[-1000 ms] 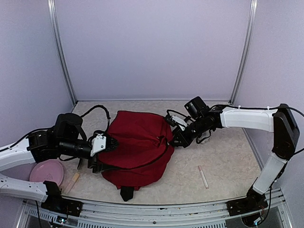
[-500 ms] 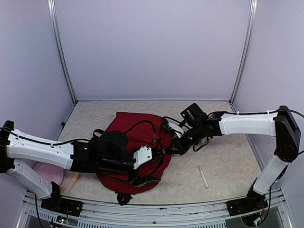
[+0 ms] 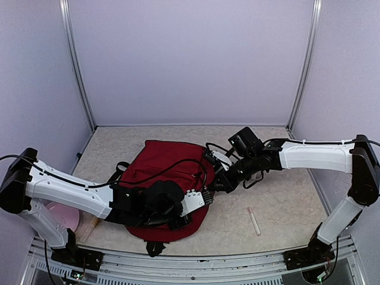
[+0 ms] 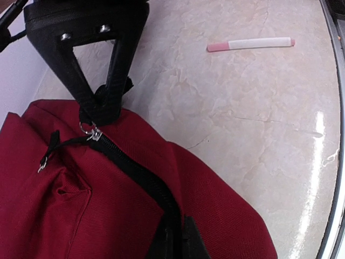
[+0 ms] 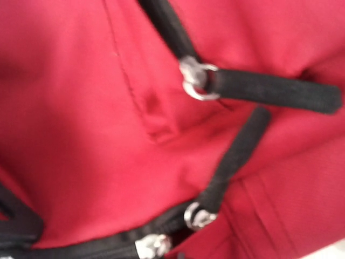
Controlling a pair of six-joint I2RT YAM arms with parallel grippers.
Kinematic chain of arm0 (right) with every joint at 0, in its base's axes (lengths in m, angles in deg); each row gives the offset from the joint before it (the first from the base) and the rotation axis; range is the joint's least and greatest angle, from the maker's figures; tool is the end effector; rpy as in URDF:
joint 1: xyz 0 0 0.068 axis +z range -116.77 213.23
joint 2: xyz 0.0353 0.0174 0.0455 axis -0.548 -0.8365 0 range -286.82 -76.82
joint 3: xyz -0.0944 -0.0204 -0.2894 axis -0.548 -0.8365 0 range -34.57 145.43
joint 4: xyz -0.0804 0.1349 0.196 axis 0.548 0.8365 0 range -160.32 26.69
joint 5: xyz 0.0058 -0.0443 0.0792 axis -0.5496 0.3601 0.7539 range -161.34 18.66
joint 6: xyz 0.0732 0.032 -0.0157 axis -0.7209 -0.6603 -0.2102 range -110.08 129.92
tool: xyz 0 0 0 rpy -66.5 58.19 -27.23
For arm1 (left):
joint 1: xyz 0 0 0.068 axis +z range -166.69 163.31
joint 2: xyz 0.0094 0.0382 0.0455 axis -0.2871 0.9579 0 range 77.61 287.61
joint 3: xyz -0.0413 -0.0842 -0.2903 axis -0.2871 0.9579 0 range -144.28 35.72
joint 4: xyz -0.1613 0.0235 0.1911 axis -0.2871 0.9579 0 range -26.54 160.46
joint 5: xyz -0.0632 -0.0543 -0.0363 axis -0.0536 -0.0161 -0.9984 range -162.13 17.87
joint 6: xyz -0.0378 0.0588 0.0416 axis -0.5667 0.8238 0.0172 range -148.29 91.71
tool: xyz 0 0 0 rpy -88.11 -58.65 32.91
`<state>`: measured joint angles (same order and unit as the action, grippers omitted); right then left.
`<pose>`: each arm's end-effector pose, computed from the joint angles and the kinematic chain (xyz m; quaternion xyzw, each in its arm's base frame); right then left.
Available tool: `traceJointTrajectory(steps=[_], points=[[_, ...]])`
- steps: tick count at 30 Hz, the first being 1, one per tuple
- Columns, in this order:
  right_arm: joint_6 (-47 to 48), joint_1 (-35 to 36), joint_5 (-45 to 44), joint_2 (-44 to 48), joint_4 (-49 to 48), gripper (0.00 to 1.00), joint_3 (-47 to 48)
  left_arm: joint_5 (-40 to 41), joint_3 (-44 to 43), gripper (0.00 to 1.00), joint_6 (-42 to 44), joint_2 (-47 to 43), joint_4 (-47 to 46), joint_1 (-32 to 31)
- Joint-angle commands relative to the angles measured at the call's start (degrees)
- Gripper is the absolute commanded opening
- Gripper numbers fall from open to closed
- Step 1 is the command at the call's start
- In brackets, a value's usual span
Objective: Pack the student bag
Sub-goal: Hold the largest pocket of the student bag, then zip the student bag into the largest pocket of the bag.
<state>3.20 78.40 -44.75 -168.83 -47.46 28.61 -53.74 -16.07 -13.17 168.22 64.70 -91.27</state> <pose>0.2239 0.2700 0.2427 -0.3740 0.8432 0.3351 0.1921 0.1148 -0.3324 0.2201 0.5833 0.6820 -0.0809 0.4337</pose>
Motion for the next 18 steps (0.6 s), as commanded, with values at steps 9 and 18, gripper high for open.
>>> traceJointTrajectory(steps=[9, 18], points=[[0.97, -9.81, -11.63, -5.72, 2.92, 0.00, 6.99, -8.42, 8.56, 0.00, 2.74, -8.97, 0.64, -1.60], [1.81, -13.22, -13.79, -9.52, 3.06, 0.00, 8.90, -13.29, 10.20, 0.00, 2.21, -12.66, 1.57, -1.27]])
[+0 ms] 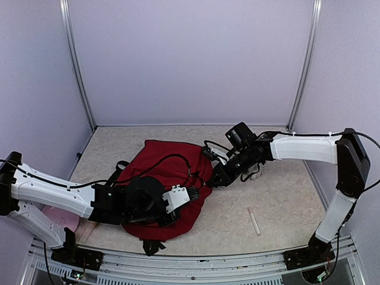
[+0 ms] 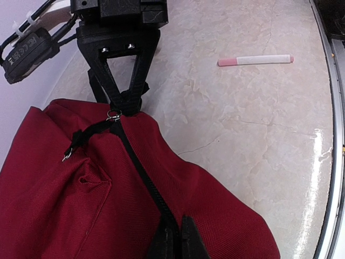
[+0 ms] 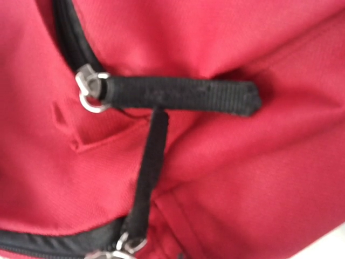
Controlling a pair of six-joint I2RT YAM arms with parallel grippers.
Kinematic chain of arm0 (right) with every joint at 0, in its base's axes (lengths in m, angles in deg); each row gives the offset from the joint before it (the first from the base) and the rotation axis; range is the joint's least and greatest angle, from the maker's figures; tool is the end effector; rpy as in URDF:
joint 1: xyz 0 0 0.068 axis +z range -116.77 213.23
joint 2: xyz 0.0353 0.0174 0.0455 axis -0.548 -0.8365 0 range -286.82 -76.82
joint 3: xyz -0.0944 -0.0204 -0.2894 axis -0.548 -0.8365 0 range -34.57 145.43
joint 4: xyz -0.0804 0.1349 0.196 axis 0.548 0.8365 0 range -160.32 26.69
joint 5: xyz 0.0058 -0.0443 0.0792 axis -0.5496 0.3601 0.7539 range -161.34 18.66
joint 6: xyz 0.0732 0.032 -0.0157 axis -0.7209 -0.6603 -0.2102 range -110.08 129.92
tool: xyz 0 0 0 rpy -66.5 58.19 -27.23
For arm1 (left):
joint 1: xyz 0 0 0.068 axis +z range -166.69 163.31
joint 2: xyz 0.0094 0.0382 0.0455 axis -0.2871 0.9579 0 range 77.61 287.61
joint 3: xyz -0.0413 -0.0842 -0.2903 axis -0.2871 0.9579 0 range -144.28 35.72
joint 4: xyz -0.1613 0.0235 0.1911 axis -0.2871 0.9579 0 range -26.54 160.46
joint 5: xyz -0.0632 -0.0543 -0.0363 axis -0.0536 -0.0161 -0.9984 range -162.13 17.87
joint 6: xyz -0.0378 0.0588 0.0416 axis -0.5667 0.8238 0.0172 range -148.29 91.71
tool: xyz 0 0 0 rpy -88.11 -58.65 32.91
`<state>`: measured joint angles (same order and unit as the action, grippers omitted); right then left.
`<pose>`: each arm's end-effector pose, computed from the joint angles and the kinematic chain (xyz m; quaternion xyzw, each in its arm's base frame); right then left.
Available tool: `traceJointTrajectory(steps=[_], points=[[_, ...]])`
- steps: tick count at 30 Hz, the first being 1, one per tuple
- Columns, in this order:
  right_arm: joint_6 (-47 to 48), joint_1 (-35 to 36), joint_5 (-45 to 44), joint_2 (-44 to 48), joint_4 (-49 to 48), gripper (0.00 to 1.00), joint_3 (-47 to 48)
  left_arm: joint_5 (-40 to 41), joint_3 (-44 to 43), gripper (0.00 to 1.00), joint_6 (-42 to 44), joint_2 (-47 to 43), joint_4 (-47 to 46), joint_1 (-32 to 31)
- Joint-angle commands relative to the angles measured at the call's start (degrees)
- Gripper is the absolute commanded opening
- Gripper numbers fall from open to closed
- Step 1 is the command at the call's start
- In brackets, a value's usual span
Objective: Pack the student bag
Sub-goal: Zip the student bag into the largest pocket of the bag, then put down the student bag at the center of the board.
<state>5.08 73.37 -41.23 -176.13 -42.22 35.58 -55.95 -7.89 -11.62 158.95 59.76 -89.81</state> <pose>0.2637 0.2686 0.2316 -0.3507 0.8607 0.3344 0.1562 0.1102 -0.2952 0.2323 0.5703 0.6660 -0.1102 0.4681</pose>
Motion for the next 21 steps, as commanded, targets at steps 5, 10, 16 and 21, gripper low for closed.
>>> traceJointTrajectory(steps=[5, 10, 16, 21], points=[[4.29, -6.55, -4.90, -0.22, -3.06, 0.00, -0.71, -12.05, 0.82, 0.00, 0.84, -3.09, 5.37, -1.77], [5.13, -4.20, 8.13, 5.00, -4.37, 0.47, -4.82, -16.92, -0.80, 0.39, 0.74, -2.89, 3.45, -0.55], [-0.77, -4.15, 3.60, 11.74, -12.28, 0.55, -6.99, -22.58, -0.81, 0.62, -0.49, -6.49, 3.05, 3.11], [-1.43, 1.30, -3.92, 5.04, -11.99, 0.50, 0.29, -22.65, 0.24, 0.63, -6.91, -11.66, 1.18, 10.79]])
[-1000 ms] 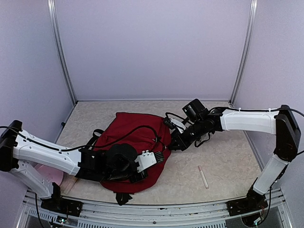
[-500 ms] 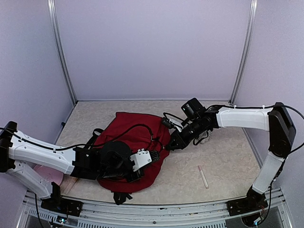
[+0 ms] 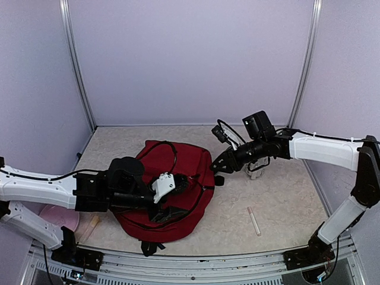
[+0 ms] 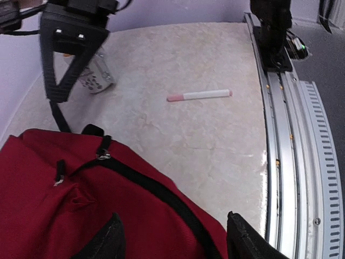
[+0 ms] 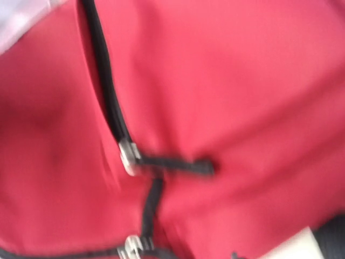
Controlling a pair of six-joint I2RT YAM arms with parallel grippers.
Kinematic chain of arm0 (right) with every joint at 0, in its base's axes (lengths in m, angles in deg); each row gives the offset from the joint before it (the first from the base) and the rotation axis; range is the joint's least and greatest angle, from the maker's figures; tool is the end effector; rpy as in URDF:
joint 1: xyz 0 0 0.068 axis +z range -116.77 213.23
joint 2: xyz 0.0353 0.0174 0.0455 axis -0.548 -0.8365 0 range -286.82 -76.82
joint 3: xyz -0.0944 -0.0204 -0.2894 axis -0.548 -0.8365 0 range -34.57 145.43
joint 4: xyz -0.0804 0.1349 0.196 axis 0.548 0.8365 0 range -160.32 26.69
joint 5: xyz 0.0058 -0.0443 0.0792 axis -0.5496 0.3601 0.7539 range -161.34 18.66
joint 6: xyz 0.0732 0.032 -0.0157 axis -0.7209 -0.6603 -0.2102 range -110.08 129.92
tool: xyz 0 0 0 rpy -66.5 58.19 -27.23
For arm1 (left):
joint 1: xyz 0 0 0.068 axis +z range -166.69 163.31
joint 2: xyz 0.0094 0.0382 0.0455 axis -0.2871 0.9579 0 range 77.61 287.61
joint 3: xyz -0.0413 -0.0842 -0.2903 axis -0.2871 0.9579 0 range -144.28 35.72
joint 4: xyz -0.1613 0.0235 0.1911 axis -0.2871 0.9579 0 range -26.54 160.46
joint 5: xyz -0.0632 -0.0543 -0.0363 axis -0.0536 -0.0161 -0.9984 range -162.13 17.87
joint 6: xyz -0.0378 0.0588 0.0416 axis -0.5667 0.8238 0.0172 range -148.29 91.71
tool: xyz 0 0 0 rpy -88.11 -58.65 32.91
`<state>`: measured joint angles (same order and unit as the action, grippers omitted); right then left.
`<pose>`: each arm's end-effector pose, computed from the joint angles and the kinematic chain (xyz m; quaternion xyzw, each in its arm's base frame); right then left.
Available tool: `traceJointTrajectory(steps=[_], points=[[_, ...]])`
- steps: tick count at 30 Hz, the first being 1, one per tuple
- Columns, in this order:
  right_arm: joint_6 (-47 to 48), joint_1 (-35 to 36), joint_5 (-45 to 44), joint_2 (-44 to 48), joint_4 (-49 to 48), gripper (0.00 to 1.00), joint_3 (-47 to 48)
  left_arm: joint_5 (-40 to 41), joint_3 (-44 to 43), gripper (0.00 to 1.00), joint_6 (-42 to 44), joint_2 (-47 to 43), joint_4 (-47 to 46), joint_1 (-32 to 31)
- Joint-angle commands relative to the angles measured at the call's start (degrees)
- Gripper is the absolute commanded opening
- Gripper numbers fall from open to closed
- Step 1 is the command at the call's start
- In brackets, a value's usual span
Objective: Pack the student bag
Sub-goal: Put down the student bag at the center of the board, then adjust the student bag at the center of the board.
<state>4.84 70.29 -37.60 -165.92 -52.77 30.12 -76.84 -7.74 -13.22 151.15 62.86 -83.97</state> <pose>0.2572 0.2434 0.2799 -0.3544 0.8077 0.3874 0.2682 0.1082 -0.2733 0.2622 0.5837 0.6360 -0.2534 0.4365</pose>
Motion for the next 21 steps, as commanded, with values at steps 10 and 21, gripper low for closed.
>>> traceJointTrajectory(steps=[10, 21], points=[[0.74, 9.66, -11.82, -15.84, 7.95, 0.55, 12.99, 8.34, 3.19, 0.86, -14.75, -3.18, -0.06, 12.62], [2.07, 11.50, -16.91, -15.81, 11.84, 0.19, 12.21, 10.70, 4.25, 0.86, -14.18, -2.02, -0.37, 12.66]])
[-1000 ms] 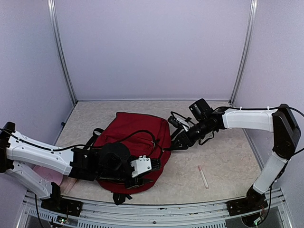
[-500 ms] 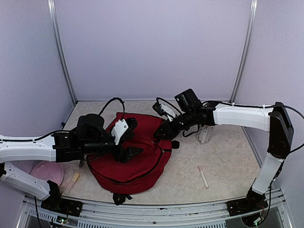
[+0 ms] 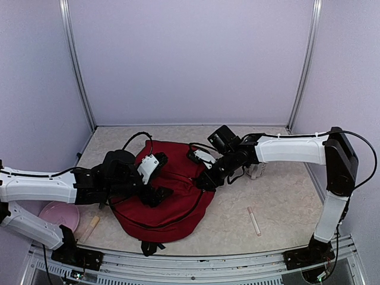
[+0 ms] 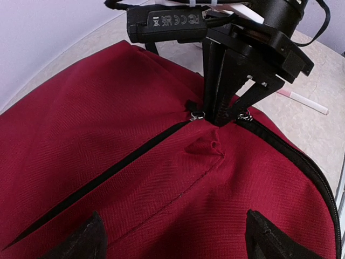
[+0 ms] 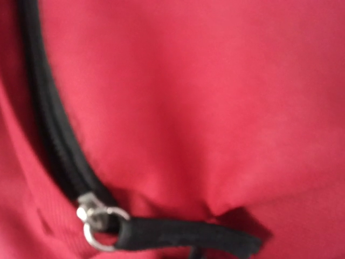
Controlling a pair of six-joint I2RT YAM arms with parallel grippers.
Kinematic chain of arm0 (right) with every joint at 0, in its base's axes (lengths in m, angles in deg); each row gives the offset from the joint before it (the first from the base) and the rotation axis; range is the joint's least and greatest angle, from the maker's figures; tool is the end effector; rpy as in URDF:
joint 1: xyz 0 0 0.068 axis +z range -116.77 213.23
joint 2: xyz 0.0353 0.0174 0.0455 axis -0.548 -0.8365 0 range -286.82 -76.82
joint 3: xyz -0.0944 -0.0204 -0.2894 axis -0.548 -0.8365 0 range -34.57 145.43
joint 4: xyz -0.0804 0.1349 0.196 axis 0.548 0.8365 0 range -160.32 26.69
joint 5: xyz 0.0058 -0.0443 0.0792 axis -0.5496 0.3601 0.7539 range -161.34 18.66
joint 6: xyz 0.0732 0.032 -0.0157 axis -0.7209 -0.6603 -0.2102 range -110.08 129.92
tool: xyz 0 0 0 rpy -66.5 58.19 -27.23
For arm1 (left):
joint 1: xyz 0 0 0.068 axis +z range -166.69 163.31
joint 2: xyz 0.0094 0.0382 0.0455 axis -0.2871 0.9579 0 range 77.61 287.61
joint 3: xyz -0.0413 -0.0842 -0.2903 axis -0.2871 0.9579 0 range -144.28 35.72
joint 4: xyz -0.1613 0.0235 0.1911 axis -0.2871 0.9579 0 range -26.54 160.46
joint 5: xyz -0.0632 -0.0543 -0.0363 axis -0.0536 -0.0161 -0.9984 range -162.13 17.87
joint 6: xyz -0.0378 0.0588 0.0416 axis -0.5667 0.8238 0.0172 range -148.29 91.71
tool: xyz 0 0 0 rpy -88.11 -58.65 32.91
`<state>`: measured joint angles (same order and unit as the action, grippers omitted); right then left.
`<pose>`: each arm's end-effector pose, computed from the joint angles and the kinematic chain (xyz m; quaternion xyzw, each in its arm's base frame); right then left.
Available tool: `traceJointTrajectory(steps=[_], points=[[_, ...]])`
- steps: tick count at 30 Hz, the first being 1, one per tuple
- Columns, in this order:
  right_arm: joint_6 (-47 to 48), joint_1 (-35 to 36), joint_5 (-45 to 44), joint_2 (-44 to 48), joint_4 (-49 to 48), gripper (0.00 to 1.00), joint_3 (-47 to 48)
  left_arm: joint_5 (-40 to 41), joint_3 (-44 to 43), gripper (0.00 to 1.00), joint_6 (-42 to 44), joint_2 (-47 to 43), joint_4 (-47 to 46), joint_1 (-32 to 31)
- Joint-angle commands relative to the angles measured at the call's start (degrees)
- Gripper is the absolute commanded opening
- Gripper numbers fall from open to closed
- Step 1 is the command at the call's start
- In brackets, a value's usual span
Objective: Pack the student bag
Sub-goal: Adjust the student bag at the center of the board.
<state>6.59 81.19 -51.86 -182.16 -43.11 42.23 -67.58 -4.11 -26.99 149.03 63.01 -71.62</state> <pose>0.2584 0.3217 0.2249 -0.4038 0.8524 0.2714 0.1917 0.1652 -0.2255 0.2492 0.3929 0.7768 -0.1906 0.4538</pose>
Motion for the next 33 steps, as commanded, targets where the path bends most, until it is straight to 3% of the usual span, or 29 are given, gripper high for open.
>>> traceJointTrajectory(steps=[1, 5, 9, 14, 22, 27, 33], points=[[0.34, 0.59, -2.81, 0.83, 2.11, 0.15, 0.09, 1.51, 0.70, 0.86, -0.30, 0.17, -0.41, 0.29], [0.59, 0.59, -4.89, 2.70, 4.07, 0.12, 0.00, 2.94, 0.89, 0.87, -0.37, 0.65, 1.26, 1.11], [-0.44, -0.20, -8.44, 4.63, 6.74, 0.02, -2.36, 3.38, 1.93, 0.86, -1.91, -0.42, 1.82, 4.48], [-4.44, -0.73, -7.59, 8.15, 6.15, 0.03, -7.35, 3.35, 3.34, 0.86, -3.56, -1.72, 1.68, 8.94], [-7.93, -1.14, -2.10, 12.48, 3.89, 0.32, -10.41, 4.78, 3.67, 0.87, -7.12, -1.71, 2.38, 13.33], [-6.36, -5.93, 0.10, 12.39, 4.26, 0.37, -1.95, 7.37, 1.33, 0.84, -15.36, -6.49, 6.71, 14.10], [-5.85, -12.44, -2.35, 1.80, 3.11, 0.50, 11.13, 12.07, -1.28, 0.83, -30.69, -12.14, 18.99, 14.33]])
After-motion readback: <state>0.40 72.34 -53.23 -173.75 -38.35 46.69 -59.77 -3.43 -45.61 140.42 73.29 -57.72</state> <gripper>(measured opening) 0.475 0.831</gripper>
